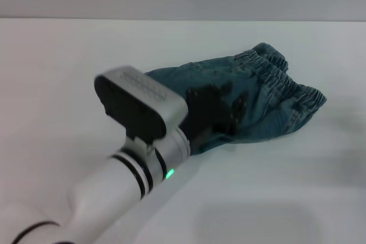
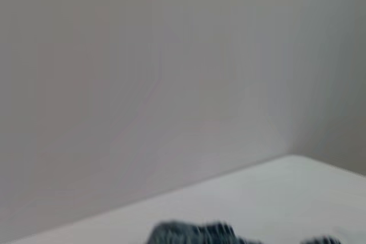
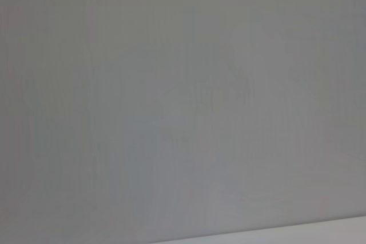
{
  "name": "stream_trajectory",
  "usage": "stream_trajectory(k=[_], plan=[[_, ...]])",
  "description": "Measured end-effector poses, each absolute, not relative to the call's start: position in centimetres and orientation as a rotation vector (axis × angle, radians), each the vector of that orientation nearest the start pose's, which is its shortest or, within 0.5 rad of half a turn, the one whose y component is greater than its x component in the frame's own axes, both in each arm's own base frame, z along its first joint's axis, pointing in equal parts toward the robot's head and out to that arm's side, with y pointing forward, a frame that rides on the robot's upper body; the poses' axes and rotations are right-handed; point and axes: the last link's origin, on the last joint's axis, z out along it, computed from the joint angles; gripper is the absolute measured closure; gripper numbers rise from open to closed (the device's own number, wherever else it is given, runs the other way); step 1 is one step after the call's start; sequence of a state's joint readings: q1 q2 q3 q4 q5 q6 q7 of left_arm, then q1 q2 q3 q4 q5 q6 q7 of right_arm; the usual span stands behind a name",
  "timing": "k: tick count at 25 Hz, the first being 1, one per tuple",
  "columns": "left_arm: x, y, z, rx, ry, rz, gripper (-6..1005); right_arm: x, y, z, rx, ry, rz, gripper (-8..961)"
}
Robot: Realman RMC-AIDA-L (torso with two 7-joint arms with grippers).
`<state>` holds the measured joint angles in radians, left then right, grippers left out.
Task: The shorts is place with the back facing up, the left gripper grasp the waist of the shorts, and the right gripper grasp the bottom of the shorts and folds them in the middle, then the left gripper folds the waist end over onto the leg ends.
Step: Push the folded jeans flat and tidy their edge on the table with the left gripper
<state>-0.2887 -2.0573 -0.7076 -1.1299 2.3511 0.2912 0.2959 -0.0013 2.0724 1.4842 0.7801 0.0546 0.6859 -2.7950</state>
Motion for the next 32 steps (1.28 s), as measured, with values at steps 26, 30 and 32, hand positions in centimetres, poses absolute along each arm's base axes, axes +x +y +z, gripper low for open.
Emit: stream_trajectory(k=[26, 30, 32], plan=[[-22.1, 29.8, -15.7, -2.264, -0.831, -0.668, 969, 35.8, 29.5, 1.6, -1.535, 0.780, 0.604, 955], [-22.8, 31.3, -15.1, -2.250, -0.822, -0.632, 959, 35.7, 29.6, 1.6, -1.534, 0.782, 0.609, 955], [-23.2, 32.2, -14.7, -2.239, -0.815, -0.612, 954, 35.6, 29.6, 1.5, -1.535, 0.781, 0.613, 955]])
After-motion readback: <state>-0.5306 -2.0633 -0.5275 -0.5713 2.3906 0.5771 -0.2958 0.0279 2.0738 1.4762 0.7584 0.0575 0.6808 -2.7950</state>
